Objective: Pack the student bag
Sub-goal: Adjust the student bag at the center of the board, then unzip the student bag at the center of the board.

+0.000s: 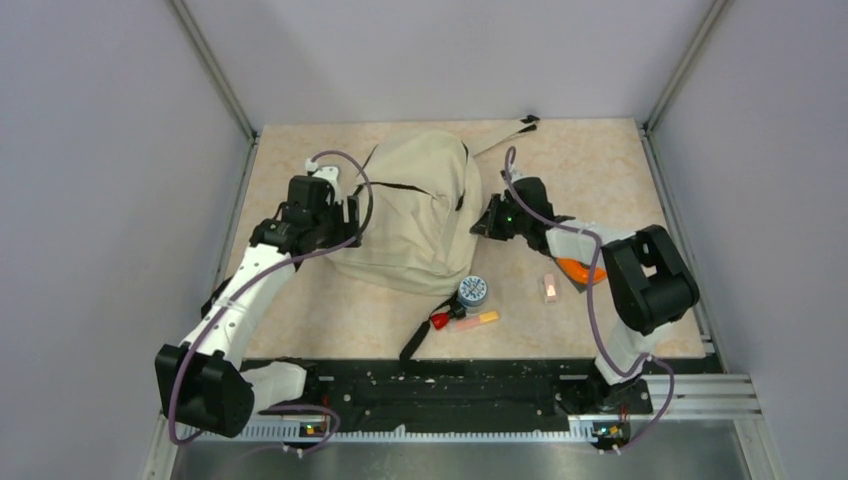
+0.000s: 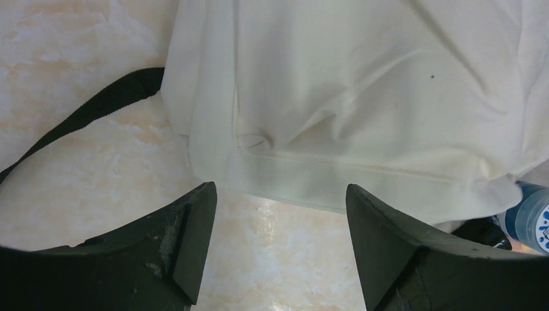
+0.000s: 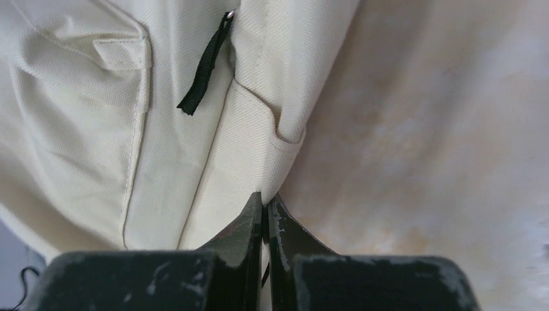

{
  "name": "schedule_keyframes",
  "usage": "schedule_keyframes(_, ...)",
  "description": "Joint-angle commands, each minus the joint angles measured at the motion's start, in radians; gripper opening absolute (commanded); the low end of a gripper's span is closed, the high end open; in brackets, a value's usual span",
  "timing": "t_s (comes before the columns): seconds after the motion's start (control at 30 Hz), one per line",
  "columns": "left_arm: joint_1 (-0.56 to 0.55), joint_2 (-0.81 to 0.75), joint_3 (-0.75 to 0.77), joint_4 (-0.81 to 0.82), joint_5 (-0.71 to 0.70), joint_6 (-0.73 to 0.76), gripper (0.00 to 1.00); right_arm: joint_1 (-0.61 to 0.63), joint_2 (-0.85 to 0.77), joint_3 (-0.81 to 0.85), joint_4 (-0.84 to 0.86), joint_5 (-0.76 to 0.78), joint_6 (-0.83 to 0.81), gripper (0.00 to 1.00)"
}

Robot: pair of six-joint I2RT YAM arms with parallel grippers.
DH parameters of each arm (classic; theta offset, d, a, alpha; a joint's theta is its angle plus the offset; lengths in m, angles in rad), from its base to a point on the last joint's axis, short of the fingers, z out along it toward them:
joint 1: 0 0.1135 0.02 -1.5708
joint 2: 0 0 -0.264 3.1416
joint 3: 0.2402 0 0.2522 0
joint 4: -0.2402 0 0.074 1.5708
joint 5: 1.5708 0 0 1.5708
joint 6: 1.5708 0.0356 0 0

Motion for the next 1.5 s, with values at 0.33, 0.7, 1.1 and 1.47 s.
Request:
schedule_keyframes(0.33, 0.008, -0.028, 0.001, 0.053, 0.136, 0.006, 0.77, -0.247, 0.079, 0.277, -0.169, 0.315, -0.315, 0.00)
schedule_keyframes(0.7, 0.016, -0.071, -0.005, 0.067, 0.129, -0.013, 0.77, -0.267, -0.066, 0.351, -0.304, 0.341, -0.361, 0.65)
schedule_keyframes(1.1, 0.019, -0.113, -0.017, 0.076, 0.045, -0.041, 0.77, 0.025, -0.251, 0.316, -0.276, 0.180, -0.237, 0.69)
schedule_keyframes(1.47, 0.019, -0.153, -0.032, 0.088, -0.013, -0.040, 0.77, 0.291, 0.102, 0.635, -0.396, 0.311, -0.229, 0.64)
